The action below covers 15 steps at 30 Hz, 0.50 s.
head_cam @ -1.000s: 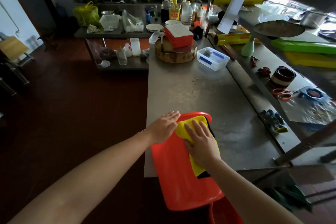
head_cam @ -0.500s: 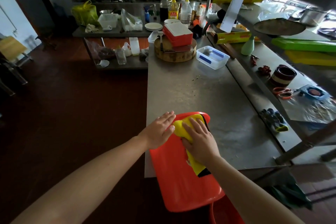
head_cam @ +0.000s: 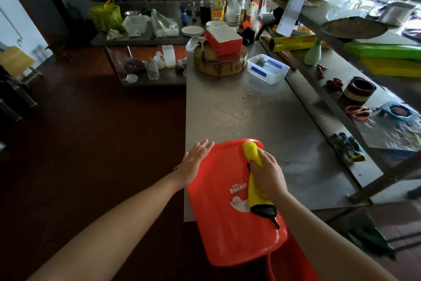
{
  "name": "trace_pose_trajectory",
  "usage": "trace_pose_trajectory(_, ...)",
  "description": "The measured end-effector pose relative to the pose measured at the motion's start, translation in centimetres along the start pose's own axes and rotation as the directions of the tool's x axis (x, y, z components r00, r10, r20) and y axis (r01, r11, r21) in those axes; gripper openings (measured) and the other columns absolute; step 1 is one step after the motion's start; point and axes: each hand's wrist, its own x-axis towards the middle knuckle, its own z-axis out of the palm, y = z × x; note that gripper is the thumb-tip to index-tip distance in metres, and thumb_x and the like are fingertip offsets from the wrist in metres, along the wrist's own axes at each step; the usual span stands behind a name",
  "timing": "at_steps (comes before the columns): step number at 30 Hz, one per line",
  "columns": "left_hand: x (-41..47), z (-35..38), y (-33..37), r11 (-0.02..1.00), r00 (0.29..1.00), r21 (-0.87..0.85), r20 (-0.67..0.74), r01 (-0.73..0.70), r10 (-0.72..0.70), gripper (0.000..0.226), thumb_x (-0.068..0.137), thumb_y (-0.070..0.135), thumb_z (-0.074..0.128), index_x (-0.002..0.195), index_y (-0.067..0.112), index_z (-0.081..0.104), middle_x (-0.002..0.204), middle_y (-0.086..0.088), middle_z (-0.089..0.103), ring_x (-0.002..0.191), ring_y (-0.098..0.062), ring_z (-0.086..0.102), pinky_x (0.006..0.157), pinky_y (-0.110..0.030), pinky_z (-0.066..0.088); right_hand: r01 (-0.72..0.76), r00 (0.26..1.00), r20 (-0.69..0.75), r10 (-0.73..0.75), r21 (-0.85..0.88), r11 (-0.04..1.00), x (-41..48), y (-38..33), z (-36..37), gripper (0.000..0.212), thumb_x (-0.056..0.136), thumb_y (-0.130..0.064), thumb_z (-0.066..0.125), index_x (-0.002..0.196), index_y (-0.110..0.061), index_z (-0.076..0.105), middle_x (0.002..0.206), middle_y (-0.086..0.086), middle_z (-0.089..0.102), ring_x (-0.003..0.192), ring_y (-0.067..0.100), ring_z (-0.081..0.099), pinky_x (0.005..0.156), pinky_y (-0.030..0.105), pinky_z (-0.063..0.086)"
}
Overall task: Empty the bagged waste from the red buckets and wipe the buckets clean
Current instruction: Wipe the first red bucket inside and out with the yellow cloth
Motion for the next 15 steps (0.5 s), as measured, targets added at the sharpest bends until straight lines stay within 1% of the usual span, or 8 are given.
trace_pose_trajectory(3,0.1,-0.3,-0.5,1.0,1.0,-0.007,-0.003,0.023,-0.023,0.058,0.102,0.061,0.001,0.155,0.049,0.022,0.167,0.02,0.007,0.151,-0.001,-0.012,0.119,-0.048,-0.022,0.235,0.971,0.014,-0.239,-0.24,0.942,-2.6,-1.2,1.5,0.06,0.096,-0.046,0.058,0.152,-0.041,0.038,0.163,-0.004,0.03,0.15,0.027,0.025,0.108,0.049,0.042)
trace_pose_trajectory(4,0.1,-0.4,-0.7,0.999,0.999,-0.004,-0.012,0.032,-0.032,0.059,0.102,0.062,0.002,0.155,0.049,0.024,0.167,0.019,0.009,0.152,-0.002,-0.01,0.119,-0.049,-0.022,0.33,0.942,0.036,-0.335,-0.298,0.896,-3.6,-1.5,2.1,0.061,0.096,-0.047,0.059,0.153,-0.041,0.038,0.164,-0.003,0.03,0.152,0.029,0.021,0.109,0.051,0.041)
trace_pose_trajectory(6,0.1,-0.7,-1.2,0.999,0.999,-0.032,-0.027,0.037,-0.038,0.063,0.098,0.064,0.006,0.153,0.048,0.03,0.166,0.016,0.016,0.154,-0.005,0.001,0.121,-0.052,-0.016,0.46,0.88,0.072,-0.469,-0.377,0.804,-5.0,-1.9,3.0,0.06,0.094,-0.047,0.061,0.151,-0.038,0.043,0.162,0.0,0.033,0.152,0.035,0.023,0.108,0.055,0.041)
trace_pose_trajectory(9,-0.4,-1.4,-2.8,0.988,0.997,-0.151,-0.051,0.042,-0.051,0.055,0.103,0.058,0.018,0.152,0.042,0.036,0.162,0.01,0.031,0.152,-0.009,0.019,0.126,-0.048,0.009,0.472,0.87,0.08,-0.487,-0.419,0.775,-5.6,-2.3,3.3,0.06,0.093,-0.049,0.061,0.149,-0.038,0.046,0.161,0.0,0.035,0.151,0.036,0.025,0.106,0.056,0.044)
trace_pose_trajectory(11,-1.2,-1.4,-4.2,0.996,0.99,-0.056,-0.114,0.075,-0.081,0.048,0.106,0.056,0.022,0.153,0.046,0.03,0.163,0.008,0.03,0.154,-0.012,0.016,0.125,-0.043,0.014,0.463,0.871,0.058,-0.489,-0.434,0.773,-5.5,-2.2,3.3,0.061,0.091,-0.048,0.065,0.148,-0.036,0.048,0.16,0.001,0.038,0.15,0.037,0.028,0.104,0.056,0.046)
trace_pose_trajectory(12,-1.7,-1.0,-4.8,0.997,0.986,0.018,-0.15,0.076,-0.073,0.051,0.106,0.058,0.024,0.155,0.044,0.026,0.165,0.006,0.026,0.154,-0.013,0.014,0.125,-0.04,0.015,0.463,0.868,0.049,-0.494,-0.438,0.77,-5.5,-2.1,3.4,0.062,0.089,-0.046,0.069,0.147,-0.035,0.049,0.158,0.002,0.04,0.148,0.038,0.031,0.103,0.056,0.048)
trace_pose_trajectory(14,-2.5,0.1,-5.6,0.991,0.977,0.13,-0.211,0.029,-0.001,0.059,0.105,0.057,0.028,0.159,0.036,0.021,0.166,0.001,0.022,0.153,-0.012,0.015,0.122,-0.032,0.017,0.467,0.861,0.034,-0.508,-0.45,0.761,-5.4,-1.8,3.5,0.065,0.086,-0.044,0.073,0.146,-0.035,0.05,0.157,0.003,0.042,0.147,0.038,0.034,0.102,0.055,0.049)
trace_pose_trajectory(15,-2.7,0.6,-5.9,0.984,0.969,0.176,-0.241,-0.001,0.045,0.058,0.106,0.052,0.031,0.16,0.033,0.021,0.165,-0.001,0.023,0.152,-0.013,0.018,0.121,-0.029,0.018,0.464,0.86,0.028,-0.509,-0.456,0.759,-5.4,-1.6,3.5,0.066,0.086,-0.044,0.074,0.146,-0.035,0.049,0.157,0.003,0.041,0.147,0.037,0.034,0.102,0.055,0.049)
